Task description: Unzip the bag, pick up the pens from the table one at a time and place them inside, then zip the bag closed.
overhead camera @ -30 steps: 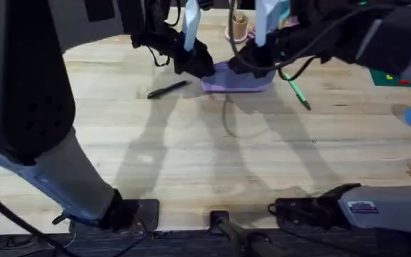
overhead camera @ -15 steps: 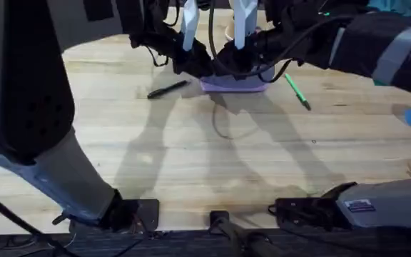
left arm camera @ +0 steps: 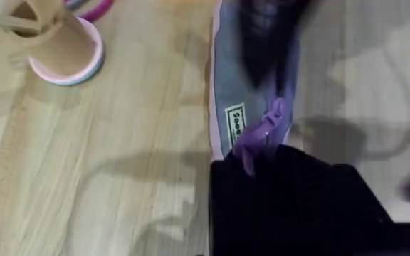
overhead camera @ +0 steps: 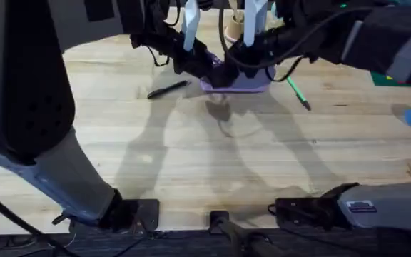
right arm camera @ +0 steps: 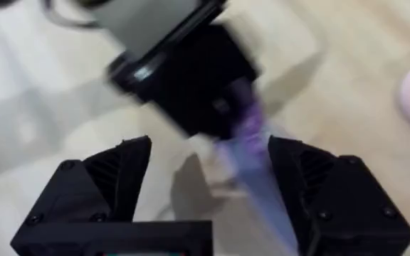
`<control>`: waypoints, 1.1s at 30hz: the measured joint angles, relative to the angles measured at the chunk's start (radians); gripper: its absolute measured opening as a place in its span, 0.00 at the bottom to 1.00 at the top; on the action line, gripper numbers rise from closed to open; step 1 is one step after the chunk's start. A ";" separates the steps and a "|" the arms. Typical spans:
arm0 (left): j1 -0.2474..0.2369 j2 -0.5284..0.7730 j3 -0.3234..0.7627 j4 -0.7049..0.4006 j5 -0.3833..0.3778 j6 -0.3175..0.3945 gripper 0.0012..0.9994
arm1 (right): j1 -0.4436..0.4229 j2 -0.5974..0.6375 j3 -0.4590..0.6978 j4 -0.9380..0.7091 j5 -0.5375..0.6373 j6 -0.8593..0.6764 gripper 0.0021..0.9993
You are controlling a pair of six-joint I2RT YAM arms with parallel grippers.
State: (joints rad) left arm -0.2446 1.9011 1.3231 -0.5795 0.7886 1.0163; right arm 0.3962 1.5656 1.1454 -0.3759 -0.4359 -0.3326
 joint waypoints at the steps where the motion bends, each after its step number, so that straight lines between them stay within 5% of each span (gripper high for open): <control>1: 0.000 0.000 0.000 0.000 0.000 -0.002 0.04 | 0.000 -0.011 0.000 -0.029 -0.018 -0.003 0.99; 8: 0.000 0.000 0.000 0.001 0.000 -0.003 0.04 | -0.050 -0.141 0.000 -0.177 -0.047 -0.071 1.00; 23: 0.000 0.000 0.000 0.001 0.000 -0.003 0.08 | -0.052 -0.324 0.000 -0.344 0.206 -0.186 1.00; 26: 0.000 0.000 0.000 0.000 0.001 -0.006 0.31 | -0.052 -0.324 0.000 -0.344 0.214 -0.201 1.00; 30: 0.000 0.000 0.000 -0.001 0.001 -0.007 0.92 | -0.052 -0.325 0.000 -0.344 0.220 -0.237 1.00; 33: 0.000 0.000 0.000 -0.003 0.001 -0.012 0.99 | -0.052 -0.325 0.000 -0.342 0.226 -0.278 1.00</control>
State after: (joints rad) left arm -0.2443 1.9015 1.3231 -0.5823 0.7896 1.0042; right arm 0.3439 1.2409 1.1454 -0.7183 -0.2102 -0.6101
